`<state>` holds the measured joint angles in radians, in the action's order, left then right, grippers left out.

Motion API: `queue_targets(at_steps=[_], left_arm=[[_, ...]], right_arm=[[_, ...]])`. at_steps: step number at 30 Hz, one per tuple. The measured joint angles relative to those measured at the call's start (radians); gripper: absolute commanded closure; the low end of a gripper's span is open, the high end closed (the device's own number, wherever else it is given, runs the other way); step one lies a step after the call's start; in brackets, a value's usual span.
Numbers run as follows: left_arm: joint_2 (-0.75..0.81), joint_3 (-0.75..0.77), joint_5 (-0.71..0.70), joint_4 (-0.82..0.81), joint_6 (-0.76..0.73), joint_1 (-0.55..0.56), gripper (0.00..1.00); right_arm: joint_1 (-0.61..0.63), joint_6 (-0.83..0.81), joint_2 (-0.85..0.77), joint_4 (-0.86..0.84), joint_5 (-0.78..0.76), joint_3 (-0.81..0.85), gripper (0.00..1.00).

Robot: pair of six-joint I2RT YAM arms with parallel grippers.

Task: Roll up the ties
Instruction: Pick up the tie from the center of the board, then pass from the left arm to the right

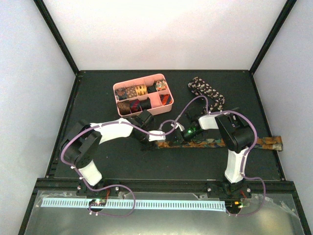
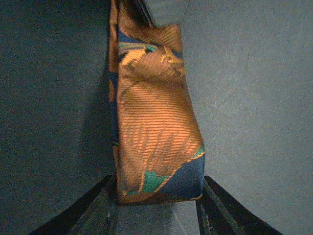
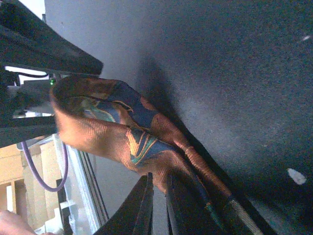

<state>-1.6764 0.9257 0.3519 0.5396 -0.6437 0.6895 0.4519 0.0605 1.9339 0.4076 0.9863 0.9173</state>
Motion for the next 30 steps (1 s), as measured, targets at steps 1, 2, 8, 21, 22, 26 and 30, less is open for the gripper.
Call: queue_targets(at_steps=[1, 2, 8, 21, 22, 26, 30], left_arm=[[0.010, 0.000, 0.003, -0.005, 0.006, 0.000, 0.60], [0.023, 0.000, 0.008, -0.014, 0.012, 0.000, 0.61], [0.042, 0.039, 0.072, -0.041, 0.055, 0.006, 0.62], [-0.049, 0.088, 0.167, -0.159, 0.168, 0.063, 0.63], [-0.054, 0.088, 0.167, -0.163, 0.172, 0.065, 0.63], [-0.059, 0.088, 0.158, -0.174, 0.183, 0.069, 0.64], [-0.059, 0.088, 0.142, -0.176, 0.191, 0.069, 0.64]], right_arm=[[0.000, 0.000, 0.001, 0.000, 0.002, 0.001, 0.90], [0.000, -0.001, 0.003, 0.000, 0.004, 0.001, 0.90], [0.000, -0.003, 0.004, 0.001, 0.007, 0.002, 0.90], [0.000, -0.014, 0.003, 0.027, 0.012, 0.016, 0.78], [-0.003, -0.025, 0.001, 0.042, 0.010, 0.023, 0.77], [-0.018, -0.057, -0.016, 0.090, -0.013, 0.035, 0.70], [-0.051, -0.094, -0.049, 0.151, -0.035, 0.036, 0.58]])
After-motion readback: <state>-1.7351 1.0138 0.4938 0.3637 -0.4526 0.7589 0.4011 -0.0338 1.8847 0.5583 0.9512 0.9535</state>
